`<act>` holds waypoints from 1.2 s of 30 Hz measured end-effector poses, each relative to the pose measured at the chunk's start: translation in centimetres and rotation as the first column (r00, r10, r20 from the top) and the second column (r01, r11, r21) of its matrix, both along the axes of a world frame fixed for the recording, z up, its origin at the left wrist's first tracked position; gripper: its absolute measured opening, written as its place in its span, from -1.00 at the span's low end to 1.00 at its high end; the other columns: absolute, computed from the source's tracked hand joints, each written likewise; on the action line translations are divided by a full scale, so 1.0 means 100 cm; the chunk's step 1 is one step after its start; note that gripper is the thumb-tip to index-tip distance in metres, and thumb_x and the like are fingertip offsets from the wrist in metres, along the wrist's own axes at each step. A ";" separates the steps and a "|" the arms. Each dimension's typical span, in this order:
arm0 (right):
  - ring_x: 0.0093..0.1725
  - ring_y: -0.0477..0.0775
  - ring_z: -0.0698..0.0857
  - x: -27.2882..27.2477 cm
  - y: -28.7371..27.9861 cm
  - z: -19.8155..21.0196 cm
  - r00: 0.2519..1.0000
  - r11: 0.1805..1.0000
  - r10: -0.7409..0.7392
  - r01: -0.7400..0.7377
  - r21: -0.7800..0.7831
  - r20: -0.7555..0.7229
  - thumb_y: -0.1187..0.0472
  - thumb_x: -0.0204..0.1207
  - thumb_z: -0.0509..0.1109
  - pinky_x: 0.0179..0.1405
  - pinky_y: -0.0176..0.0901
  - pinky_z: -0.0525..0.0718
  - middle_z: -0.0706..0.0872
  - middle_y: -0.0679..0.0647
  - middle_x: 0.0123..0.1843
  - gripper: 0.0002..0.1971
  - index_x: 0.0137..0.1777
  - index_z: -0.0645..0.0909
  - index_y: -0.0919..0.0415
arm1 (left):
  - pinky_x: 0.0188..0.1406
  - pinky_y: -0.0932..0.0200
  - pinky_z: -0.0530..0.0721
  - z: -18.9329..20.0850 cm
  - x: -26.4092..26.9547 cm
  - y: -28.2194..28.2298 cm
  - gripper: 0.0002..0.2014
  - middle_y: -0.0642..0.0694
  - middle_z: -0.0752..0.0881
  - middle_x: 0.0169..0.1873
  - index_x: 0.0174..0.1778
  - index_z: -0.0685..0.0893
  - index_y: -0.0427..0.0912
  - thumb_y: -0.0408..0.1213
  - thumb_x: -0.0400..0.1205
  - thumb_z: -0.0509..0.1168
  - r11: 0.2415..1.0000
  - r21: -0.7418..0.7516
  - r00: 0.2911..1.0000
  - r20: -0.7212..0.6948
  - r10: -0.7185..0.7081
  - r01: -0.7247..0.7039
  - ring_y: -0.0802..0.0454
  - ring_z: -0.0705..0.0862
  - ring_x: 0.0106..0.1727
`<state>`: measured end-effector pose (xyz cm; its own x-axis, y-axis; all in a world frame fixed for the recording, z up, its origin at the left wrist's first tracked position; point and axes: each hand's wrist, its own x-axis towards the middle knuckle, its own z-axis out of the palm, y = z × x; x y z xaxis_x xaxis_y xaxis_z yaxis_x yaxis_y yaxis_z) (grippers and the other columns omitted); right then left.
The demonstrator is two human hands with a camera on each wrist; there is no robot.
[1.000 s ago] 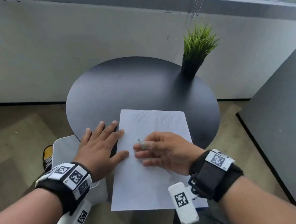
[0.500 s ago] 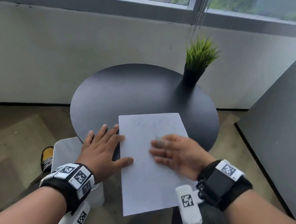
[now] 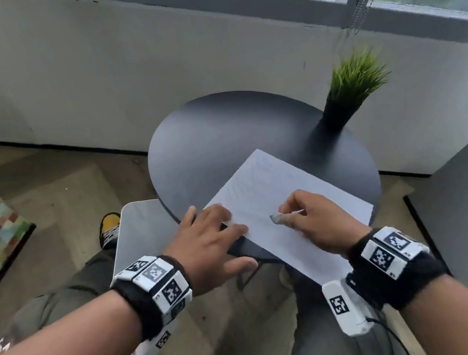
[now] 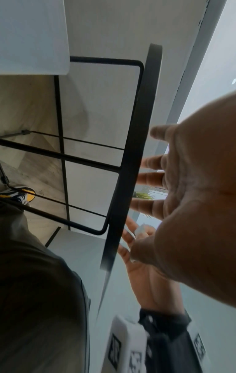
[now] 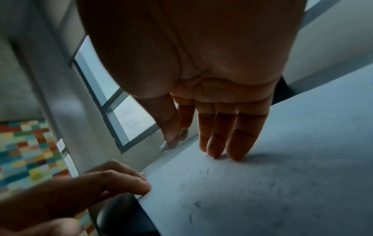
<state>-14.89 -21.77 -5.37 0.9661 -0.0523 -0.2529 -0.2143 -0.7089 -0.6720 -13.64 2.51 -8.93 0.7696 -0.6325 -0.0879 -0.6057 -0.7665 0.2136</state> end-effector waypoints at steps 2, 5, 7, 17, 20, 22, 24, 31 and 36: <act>0.02 -0.06 0.66 0.005 -0.001 0.000 0.999 0.993 0.047 -0.048 -0.109 -0.007 -0.19 0.47 0.45 0.00 -0.08 0.62 0.72 -0.15 -0.03 -0.74 -0.11 0.60 -0.02 | 0.64 -0.12 -0.14 0.003 -0.002 0.003 -0.14 0.06 0.33 0.51 0.60 0.39 0.22 0.53 0.44 -0.21 1.000 -0.019 1.000 -0.024 -0.020 0.020 0.05 0.23 0.59; 0.02 -0.08 0.65 0.003 -0.005 0.005 0.995 0.975 0.094 -0.100 -0.197 -0.039 -0.22 0.50 0.41 -0.02 -0.10 0.61 0.71 -0.17 -0.01 -0.75 -0.10 0.58 -0.07 | 0.66 -0.13 -0.10 0.000 0.006 0.010 -0.12 0.11 0.31 0.55 0.61 0.36 0.22 0.51 0.44 -0.28 0.997 -0.050 0.998 -0.028 0.053 -0.054 0.09 0.18 0.63; -0.06 -0.08 0.66 -0.003 -0.008 0.008 0.993 0.970 0.102 -0.111 -0.217 -0.054 -0.22 0.51 0.40 -0.10 -0.12 0.60 0.73 -0.14 -0.07 -0.75 -0.11 0.57 -0.07 | 0.68 -0.18 -0.13 -0.004 0.010 0.012 -0.11 0.12 0.23 0.62 0.65 0.28 0.21 0.49 0.43 -0.32 0.996 -0.012 0.996 -0.029 0.085 -0.085 0.09 0.04 0.69; -0.26 -0.07 0.78 0.012 -0.010 0.023 0.989 0.981 0.125 -0.136 -0.139 -0.081 -0.06 0.51 0.47 -0.19 0.07 0.79 0.81 -0.03 -0.24 -0.76 -0.14 0.57 0.09 | 0.62 -0.44 -0.27 -0.004 0.016 -0.007 -0.28 0.27 0.11 0.71 0.62 0.31 0.18 0.47 0.60 -0.07 0.997 0.025 0.991 -0.103 0.081 -0.079 0.12 -0.14 0.75; -0.28 0.02 0.78 0.024 -0.007 0.021 0.989 0.987 0.122 -0.130 -0.090 -0.087 0.04 0.53 0.47 -0.30 0.05 0.77 0.80 0.05 -0.24 -0.81 -0.10 0.56 0.13 | 0.62 -0.45 -0.23 -0.001 0.018 -0.010 -0.35 0.22 0.22 0.67 0.57 0.39 0.17 0.41 0.63 -0.01 0.998 0.027 0.996 -0.076 0.053 -0.051 0.08 -0.05 0.74; -0.31 0.04 0.75 0.033 -0.006 0.015 0.989 0.989 0.123 -0.129 -0.072 -0.084 0.11 0.54 0.45 -0.30 0.04 0.77 0.80 0.09 -0.24 -0.88 -0.08 0.58 0.10 | 0.62 -0.45 -0.21 0.004 0.015 -0.011 -0.42 0.20 0.36 0.53 0.51 0.46 0.23 0.39 0.64 0.02 0.999 0.019 0.998 -0.057 0.027 -0.026 0.08 0.07 0.70; -0.33 0.00 0.73 0.043 -0.006 0.009 0.988 0.987 0.130 -0.137 -0.088 -0.079 0.13 0.56 0.43 -0.25 0.03 0.77 0.80 0.08 -0.25 -0.95 -0.06 0.62 0.06 | 0.63 -0.43 -0.19 0.011 0.012 -0.014 -0.51 0.18 0.45 0.30 0.43 0.56 0.27 0.34 0.66 0.05 1.000 0.014 0.999 -0.052 -0.003 0.003 0.09 0.23 0.59; -0.31 -0.22 0.64 0.056 0.006 0.002 0.942 0.930 0.320 -0.332 -0.156 -0.098 0.19 0.50 0.44 -0.18 -0.24 0.56 0.73 -0.21 -0.36 -0.89 -0.05 0.71 -0.06 | 0.64 -0.25 0.05 0.019 0.047 -0.008 -0.27 0.13 0.42 0.42 0.60 0.34 0.29 0.41 0.51 0.25 0.998 0.001 0.996 -0.068 -0.066 0.066 0.04 0.32 0.57; -0.25 -0.15 0.63 0.057 0.008 0.002 0.937 0.903 0.339 -0.350 -0.247 -0.087 0.09 0.51 0.44 -0.23 -0.27 0.50 0.72 -0.14 -0.26 -0.89 0.01 0.66 -0.06 | 0.64 -0.41 -0.13 0.009 0.065 -0.008 0.16 0.21 -0.22 0.73 0.74 -0.13 0.24 0.67 0.28 0.14 0.955 0.248 0.979 -0.161 -0.126 0.163 0.00 -0.25 0.74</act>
